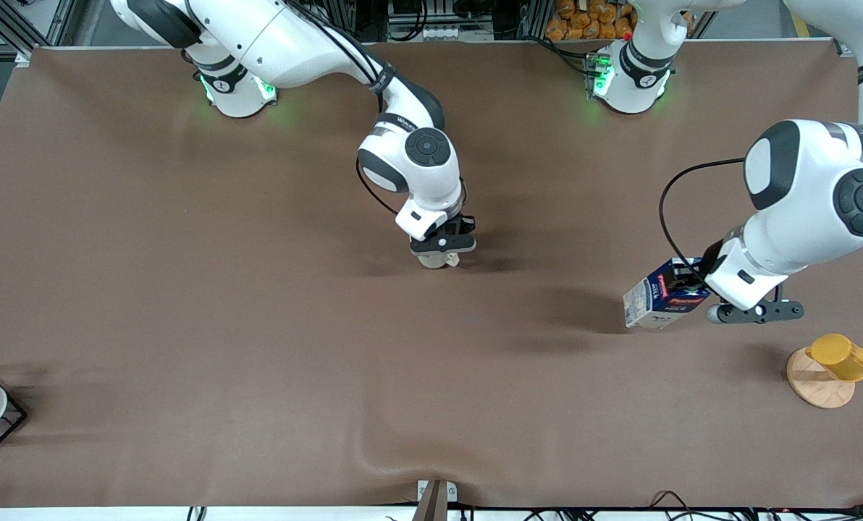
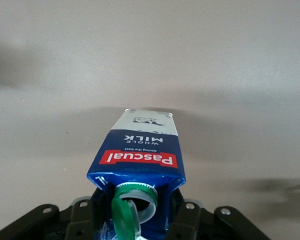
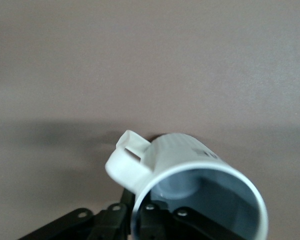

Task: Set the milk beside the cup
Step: 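Set down the mug and withdraw the right gripper while the left gripper lifts the milk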

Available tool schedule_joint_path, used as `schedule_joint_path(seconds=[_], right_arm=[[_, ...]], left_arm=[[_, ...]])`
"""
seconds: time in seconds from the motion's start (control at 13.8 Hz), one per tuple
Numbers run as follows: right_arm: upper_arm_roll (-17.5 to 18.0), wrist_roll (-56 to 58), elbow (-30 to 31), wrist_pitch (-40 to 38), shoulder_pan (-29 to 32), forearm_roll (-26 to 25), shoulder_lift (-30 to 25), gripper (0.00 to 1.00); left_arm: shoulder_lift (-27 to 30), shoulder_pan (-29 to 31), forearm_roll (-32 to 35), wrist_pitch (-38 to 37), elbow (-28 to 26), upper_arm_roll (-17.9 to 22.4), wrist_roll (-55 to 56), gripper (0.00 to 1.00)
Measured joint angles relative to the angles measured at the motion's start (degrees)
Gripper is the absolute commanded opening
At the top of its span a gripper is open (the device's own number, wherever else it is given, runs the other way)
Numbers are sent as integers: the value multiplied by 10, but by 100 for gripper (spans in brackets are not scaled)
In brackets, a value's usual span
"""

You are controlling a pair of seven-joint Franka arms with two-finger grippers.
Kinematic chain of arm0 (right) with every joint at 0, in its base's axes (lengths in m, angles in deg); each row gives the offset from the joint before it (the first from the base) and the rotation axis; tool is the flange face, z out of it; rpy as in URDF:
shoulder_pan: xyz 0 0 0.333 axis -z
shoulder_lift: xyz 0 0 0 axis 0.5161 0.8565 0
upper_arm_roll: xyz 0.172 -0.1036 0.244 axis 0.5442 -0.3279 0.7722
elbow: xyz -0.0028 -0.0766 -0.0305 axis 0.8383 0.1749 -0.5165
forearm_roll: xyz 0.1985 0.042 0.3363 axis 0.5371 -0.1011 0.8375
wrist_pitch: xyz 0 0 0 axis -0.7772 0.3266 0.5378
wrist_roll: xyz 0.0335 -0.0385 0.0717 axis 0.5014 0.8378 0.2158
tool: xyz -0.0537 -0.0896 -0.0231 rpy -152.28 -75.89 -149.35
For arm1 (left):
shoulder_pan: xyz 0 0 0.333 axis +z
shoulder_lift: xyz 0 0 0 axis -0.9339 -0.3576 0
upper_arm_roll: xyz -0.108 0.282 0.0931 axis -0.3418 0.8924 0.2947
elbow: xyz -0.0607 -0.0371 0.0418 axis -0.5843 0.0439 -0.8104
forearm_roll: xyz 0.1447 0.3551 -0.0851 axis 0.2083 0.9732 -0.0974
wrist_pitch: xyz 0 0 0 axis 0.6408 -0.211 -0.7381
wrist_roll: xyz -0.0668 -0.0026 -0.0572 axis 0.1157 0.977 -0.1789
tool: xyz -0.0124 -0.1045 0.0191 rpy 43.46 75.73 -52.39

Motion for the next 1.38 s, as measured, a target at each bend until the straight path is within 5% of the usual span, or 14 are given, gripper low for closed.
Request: schedule_joint_path(seconds=[0.36, 0.65, 1.09, 1.38], right_arm=[[-25, 7, 5, -54, -1, -1, -39, 100], [-31, 20, 48, -155, 25, 28, -203, 100], [-51, 308, 92, -306, 204, 151, -364, 100], [-150, 490, 79, -399, 265, 157, -386, 100]], left_arm=[[1, 0, 0, -9, 15, -8, 10, 50], [8, -1, 0, -58, 17, -64, 65, 50], [13, -4, 0, -101, 16, -188, 224, 49], [13, -74, 11, -102, 2, -229, 326, 50]])
